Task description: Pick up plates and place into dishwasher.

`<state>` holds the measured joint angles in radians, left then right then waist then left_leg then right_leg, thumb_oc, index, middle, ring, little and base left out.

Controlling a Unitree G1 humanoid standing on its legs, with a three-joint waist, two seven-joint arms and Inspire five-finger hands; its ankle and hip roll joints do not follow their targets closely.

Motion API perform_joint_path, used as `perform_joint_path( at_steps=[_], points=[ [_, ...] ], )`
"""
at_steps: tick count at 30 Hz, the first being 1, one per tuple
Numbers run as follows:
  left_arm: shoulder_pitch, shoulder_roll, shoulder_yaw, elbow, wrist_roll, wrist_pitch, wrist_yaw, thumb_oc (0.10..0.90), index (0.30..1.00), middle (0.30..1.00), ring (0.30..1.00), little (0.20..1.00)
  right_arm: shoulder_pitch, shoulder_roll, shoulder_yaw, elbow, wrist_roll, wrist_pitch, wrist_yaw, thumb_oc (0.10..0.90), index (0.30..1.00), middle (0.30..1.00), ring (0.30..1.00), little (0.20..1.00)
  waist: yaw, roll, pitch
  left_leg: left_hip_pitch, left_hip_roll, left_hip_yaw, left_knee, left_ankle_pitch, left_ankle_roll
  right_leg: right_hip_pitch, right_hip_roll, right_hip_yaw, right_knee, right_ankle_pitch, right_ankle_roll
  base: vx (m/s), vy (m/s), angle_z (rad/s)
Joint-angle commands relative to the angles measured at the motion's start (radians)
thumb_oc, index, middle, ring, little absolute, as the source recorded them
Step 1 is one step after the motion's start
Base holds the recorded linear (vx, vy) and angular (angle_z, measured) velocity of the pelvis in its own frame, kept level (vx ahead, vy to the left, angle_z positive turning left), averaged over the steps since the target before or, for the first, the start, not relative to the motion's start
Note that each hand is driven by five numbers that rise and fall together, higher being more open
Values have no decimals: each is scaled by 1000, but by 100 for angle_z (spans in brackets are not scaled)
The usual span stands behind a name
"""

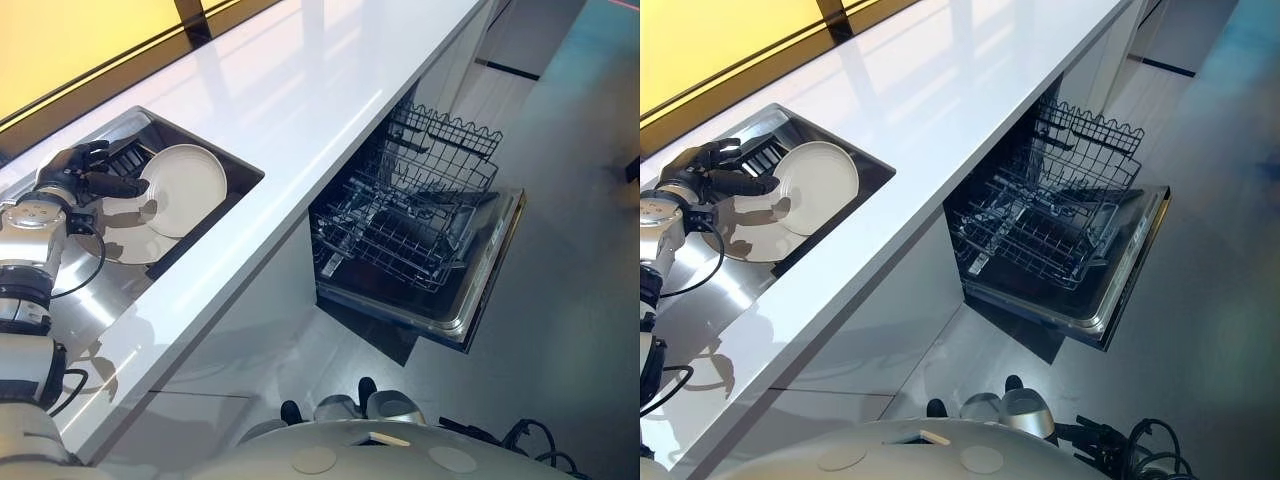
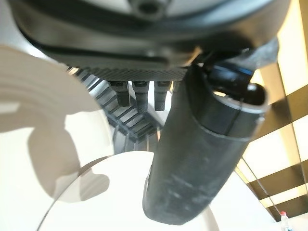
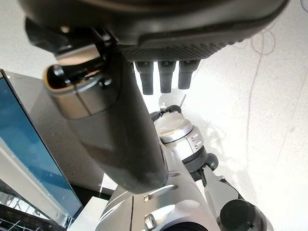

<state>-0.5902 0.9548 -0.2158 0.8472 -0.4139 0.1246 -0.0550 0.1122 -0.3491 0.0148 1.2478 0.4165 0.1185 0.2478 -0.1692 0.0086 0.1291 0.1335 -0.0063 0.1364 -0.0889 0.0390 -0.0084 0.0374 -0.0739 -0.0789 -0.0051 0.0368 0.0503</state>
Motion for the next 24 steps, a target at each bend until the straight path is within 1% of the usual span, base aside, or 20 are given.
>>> perform_joint_path(
  at_steps=[1,6,13,15,18,19,20,21,24],
  points=[
    [-52,41,140,-55,25,-126,62,800,900,900,900,900,14,-75,24,-15,0,-16,16,800,900,900,900,900,-22,23,-11,-99,-90,-45,150,-147,37,-76,-8,-2,142,-92,108,-23,39,-9],
    [-51,41,141,-39,-45,-139,39,800,900,900,900,900,18,-85,35,-40,15,-14,14,800,900,900,900,900,-31,29,11,-119,-84,-29,152,-142,34,-100,-13,10,141,-83,112,-28,46,-6],
    [-66,49,157,8,-131,-198,1,800,900,900,900,900,39,-90,34,-43,4,-17,11,800,900,900,900,900,-45,27,15,-126,-76,2,147,-138,30,-108,-22,16,134,-75,123,18,18,-6],
    [-66,50,166,9,-141,-212,3,800,900,900,900,900,43,-90,33,-44,0,-21,15,800,900,900,900,900,-46,27,19,-127,-76,5,147,-138,29,-110,-23,18,134,-73,125,0,0,0],
    [-66,53,176,8,-171,-248,15,800,900,900,900,900,45,-90,35,-43,-4,-27,22,800,900,900,900,900,-49,29,25,-131,-74,12,148,-139,28,-116,-26,23,135,-73,127,0,0,0],
    [-68,56,180,8,-192,-258,13,545,681,681,681,645,46,-90,38,-42,-4,-29,23,800,900,900,900,900,-49,31,25,-132,-73,14,148,-139,27,-117,-27,23,136,-73,127,0,0,0],
    [-66,53,187,6,-201,-261,7,355,519,519,519,455,47,-87,38,-41,-8,-31,24,800,900,900,900,900,-49,31,24,-132,-72,17,149,-140,27,-116,-28,23,135,-73,128,0,0,0],
    [-67,52,191,8,-215,-262,-5,100,300,300,300,200,48,-86,38,-41,-12,-34,26,800,900,900,900,900,-50,31,23,-132,-71,20,151,-140,26,-116,-29,23,135,-73,129,0,0,0],
    [-66,54,195,6,-263,-242,-70,100,300,300,300,200,52,-83,39,-47,-18,-34,24,800,900,900,900,900,-52,31,19,-131,-68,29,153,-141,23,-115,-33,20,135,-70,134,1,-2,-2]
  ],
)
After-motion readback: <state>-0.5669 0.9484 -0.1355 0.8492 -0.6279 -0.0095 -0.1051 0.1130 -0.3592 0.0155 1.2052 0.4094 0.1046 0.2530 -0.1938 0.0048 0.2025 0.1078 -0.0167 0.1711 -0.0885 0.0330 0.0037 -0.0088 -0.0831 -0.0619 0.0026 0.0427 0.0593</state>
